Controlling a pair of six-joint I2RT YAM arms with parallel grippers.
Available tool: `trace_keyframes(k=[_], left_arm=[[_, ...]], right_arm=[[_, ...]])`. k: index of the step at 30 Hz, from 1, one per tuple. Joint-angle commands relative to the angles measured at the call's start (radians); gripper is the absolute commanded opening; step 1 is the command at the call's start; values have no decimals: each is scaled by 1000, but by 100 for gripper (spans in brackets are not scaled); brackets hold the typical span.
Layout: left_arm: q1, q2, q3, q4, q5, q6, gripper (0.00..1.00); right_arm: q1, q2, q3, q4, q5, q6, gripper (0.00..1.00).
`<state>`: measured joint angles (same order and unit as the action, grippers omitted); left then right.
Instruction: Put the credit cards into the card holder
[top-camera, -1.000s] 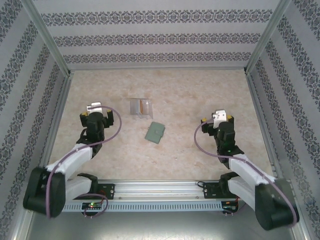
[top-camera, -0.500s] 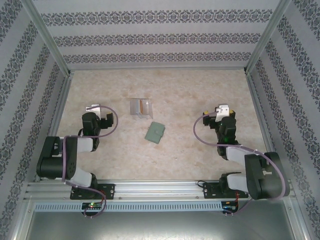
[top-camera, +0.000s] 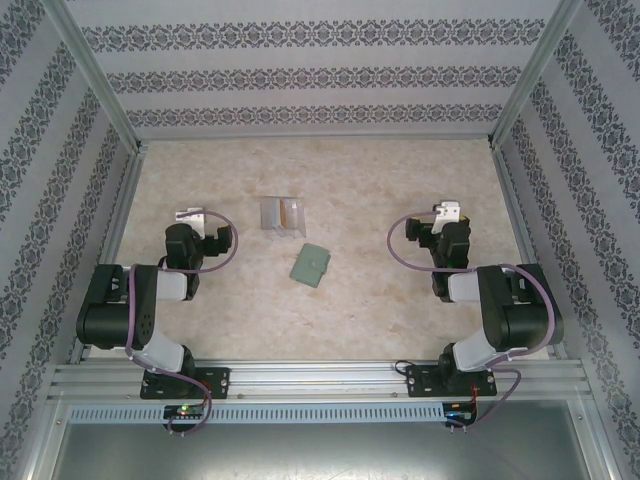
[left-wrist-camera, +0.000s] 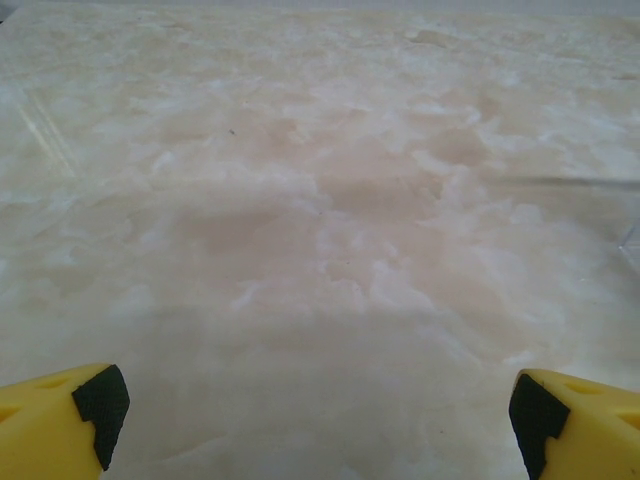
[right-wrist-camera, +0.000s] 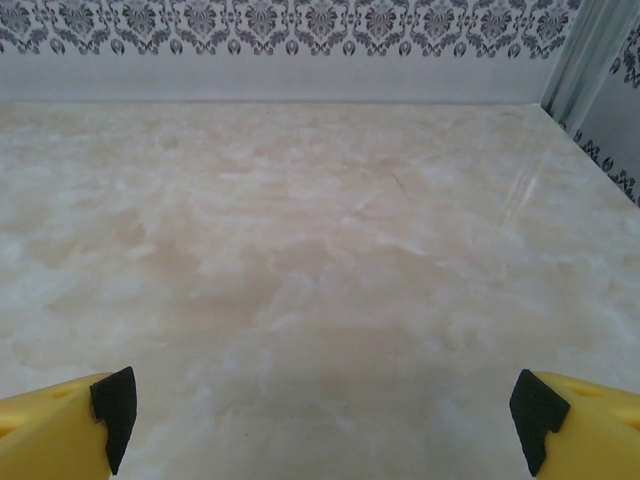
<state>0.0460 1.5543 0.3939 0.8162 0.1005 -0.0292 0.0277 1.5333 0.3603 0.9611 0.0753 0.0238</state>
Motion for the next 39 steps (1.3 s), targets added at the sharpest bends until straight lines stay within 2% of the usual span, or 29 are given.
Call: trace_keyframes(k=[1,19,39], left_arm=[[-6,11,22,16,21,20,99],[-32,10,23,11,-27,32,100],[-32,8,22,10,-28,32,99]], right_arm=[[-7,-5,12,-12,16,25,98],[5,-13,14,-26,2,5,98],[-12,-19,20,-46,-35,10,98]])
